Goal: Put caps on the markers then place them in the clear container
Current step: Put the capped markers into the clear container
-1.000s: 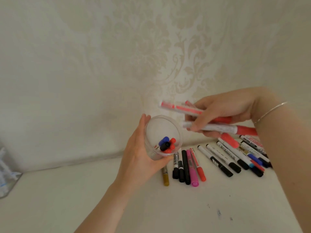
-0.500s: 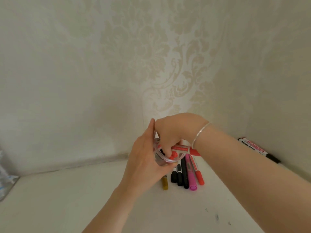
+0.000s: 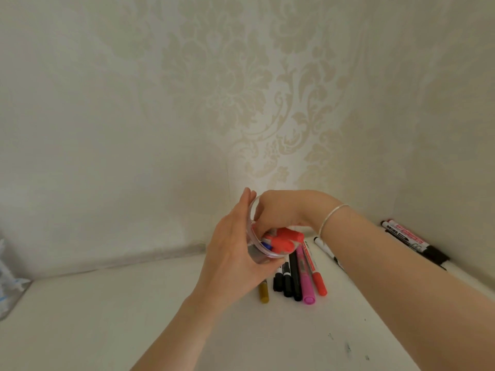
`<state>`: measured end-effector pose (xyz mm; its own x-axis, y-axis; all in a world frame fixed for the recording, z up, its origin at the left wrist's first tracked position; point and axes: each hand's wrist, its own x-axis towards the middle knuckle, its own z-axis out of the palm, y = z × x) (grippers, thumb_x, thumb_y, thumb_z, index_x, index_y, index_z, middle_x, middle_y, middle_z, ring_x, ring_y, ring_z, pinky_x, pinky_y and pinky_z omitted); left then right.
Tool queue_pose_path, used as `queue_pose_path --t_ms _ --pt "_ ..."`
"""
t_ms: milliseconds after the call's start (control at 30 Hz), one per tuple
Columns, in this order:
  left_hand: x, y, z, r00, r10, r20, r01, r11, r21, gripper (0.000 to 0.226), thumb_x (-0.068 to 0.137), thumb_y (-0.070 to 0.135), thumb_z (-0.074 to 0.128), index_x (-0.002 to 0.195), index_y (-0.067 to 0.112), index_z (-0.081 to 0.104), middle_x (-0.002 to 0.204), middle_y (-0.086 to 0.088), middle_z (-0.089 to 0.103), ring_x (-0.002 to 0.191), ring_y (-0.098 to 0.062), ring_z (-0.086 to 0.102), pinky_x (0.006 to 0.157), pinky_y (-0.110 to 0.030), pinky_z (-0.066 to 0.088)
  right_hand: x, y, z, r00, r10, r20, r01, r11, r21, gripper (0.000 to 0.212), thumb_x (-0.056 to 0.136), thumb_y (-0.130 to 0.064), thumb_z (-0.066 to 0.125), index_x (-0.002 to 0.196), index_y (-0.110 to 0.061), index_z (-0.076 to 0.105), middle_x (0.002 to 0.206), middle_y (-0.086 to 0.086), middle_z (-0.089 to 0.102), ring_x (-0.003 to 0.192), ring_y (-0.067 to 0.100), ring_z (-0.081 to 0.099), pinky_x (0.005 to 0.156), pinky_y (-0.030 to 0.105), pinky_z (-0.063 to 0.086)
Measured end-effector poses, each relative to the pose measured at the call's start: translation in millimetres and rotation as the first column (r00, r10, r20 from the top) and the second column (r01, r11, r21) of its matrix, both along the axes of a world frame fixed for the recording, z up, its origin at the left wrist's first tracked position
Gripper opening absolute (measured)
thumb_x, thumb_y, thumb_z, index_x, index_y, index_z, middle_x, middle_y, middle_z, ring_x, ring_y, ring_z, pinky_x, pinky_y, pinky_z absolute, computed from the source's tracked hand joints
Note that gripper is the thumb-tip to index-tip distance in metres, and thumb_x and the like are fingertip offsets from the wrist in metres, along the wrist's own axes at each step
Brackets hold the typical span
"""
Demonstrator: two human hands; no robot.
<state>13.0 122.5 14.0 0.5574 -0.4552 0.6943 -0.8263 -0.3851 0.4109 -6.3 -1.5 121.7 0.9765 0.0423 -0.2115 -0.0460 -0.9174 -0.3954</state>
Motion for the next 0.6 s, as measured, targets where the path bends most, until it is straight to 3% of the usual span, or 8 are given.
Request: queue_pose_path --t_ms 67,133,200,300,400,500,600 --pt "0.0 -0.8 0.3 1.0 -0.009 -0.003 0.009 1.0 -0.01 0.127 0.06 0.054 0.084 0.143 0.053 -0.012 0.143 0.045 0.016 0.128 0.019 0.026 0.101 -0.004 0.026 1.2 2.9 -7.2 0.998 -0.007 0.056 0.013 0.995 -0.103 0.021 0.084 -0.027 0.063 0.091 -0.008 0.066 0.083 0.007 0.067 0.075 0.022 0.063 0.069 0.03 0.05" --pt "-0.6 -1.2 0.3 1.0 -0.027 0.006 0.027 1.0 0.004 0.127 0.06 0.052 0.085 0.145 0.049 -0.009 0.144 0.043 0.018 0.129 0.018 0.026 0.102 -0.002 0.025 0.9 3.6 -8.4 1.0 0.014 0.017 -0.012 0.989 -0.146 0.027 0.087 -0.029 0.058 0.101 -0.007 0.067 0.092 0.01 0.066 0.086 0.026 0.064 0.075 0.032 0.052" --pt "-1.7 -1.1 0.9 1.0 -0.029 0.009 0.029 1.0 -0.005 0.126 0.06 0.053 0.084 0.146 0.048 -0.007 0.147 0.038 0.019 0.132 0.012 0.029 0.104 -0.008 0.029 -4.3 2.5 -1.2 0.999 0.022 -0.042 -0.025 0.997 -0.068 0.029 0.089 -0.027 0.055 0.105 -0.005 0.065 0.097 0.011 0.067 0.089 0.025 0.063 0.072 0.029 0.052" --pt "-2.1 0.1 2.4 1.0 0.0 0.003 0.0 0.997 -0.072 0.122 0.062 0.054 0.082 0.145 0.052 -0.007 0.147 0.037 0.021 0.135 0.006 0.032 0.103 -0.01 0.032 -17.5 -3.8 14.1 0.991 0.042 -0.123 -0.032 0.996 0.078 0.039 0.089 -0.023 0.059 0.124 -0.007 0.058 0.115 0.007 0.064 0.098 0.017 0.062 0.083 0.022 0.05" --pt "-1.9 2.7 4.7 1.0 0.002 -0.011 -0.003 0.995 -0.105 0.116 0.062 0.057 0.078 0.141 0.056 -0.007 0.145 0.039 0.022 0.134 0.011 0.029 0.1 -0.002 0.027 -22.1 -12.2 20.0 0.982 0.102 -0.156 -0.078 0.985 0.157 0.043 0.085 -0.016 0.063 0.128 -0.011 0.056 0.121 -0.001 0.057 0.094 0.004 0.054 0.069 0.005 0.046" --pt "-1.1 3.7 5.0 0.999 0.002 -0.038 -0.006 0.995 -0.101 0.114 0.06 0.06 0.076 0.147 0.045 0.003 0.146 0.034 0.023 0.133 0.016 0.022 0.099 0.004 0.02 -16.4 -15.6 16.6 0.996 0.081 -0.04 -0.071 0.975 0.211 0.044 0.082 -0.008 0.065 0.126 -0.013 0.059 0.126 -0.003 0.054 0.098 0.009 0.062 0.067 0.004 0.049" --pt "-0.8 6.2 2.5 1.0 0.015 -0.024 -0.017 0.995 -0.094 0.113 0.06 0.055 0.08 0.15 0.032 0.015 0.145 0.034 0.023 0.134 0.012 0.025 0.102 -0.001 0.023 -17.3 -19.7 13.9 0.988 -0.018 0.156 -0.036 0.941 0.337 0.025 0.083 -0.005 0.063 0.105 -0.009 0.071 0.109 0.001 0.069 0.088 0.013 0.069 0.072 0.018 0.057"
